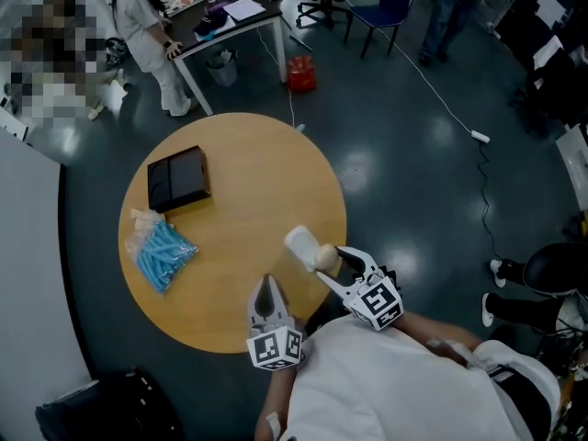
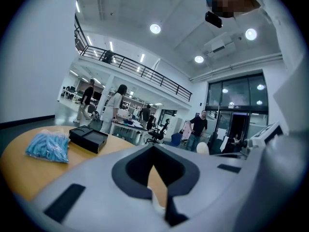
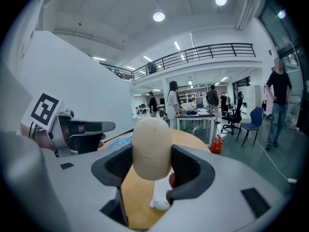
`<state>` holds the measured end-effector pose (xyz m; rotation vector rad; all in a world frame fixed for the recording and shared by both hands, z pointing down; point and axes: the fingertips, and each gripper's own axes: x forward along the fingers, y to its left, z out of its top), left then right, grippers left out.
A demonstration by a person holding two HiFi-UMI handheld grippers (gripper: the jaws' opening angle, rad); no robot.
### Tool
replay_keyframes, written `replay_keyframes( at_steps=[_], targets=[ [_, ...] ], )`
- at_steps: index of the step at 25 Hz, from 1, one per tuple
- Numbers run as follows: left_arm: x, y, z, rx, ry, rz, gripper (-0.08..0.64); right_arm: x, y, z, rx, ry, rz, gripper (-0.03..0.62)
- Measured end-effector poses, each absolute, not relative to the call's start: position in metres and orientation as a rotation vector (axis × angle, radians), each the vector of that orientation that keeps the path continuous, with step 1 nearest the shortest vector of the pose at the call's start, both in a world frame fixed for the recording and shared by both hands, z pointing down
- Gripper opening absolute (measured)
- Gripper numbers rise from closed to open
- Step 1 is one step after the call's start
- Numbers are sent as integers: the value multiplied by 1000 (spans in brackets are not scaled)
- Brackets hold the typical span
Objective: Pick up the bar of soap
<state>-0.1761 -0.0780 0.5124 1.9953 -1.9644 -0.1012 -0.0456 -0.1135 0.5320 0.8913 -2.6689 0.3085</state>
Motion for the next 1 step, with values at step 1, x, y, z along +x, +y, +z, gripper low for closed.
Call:
replay_keyframes(
  at_steps=[1],
  targets=[
    [-176,-77,512,1996,-1964,-102,5,-46,-113,532,893,-2669,308,259]
  ],
)
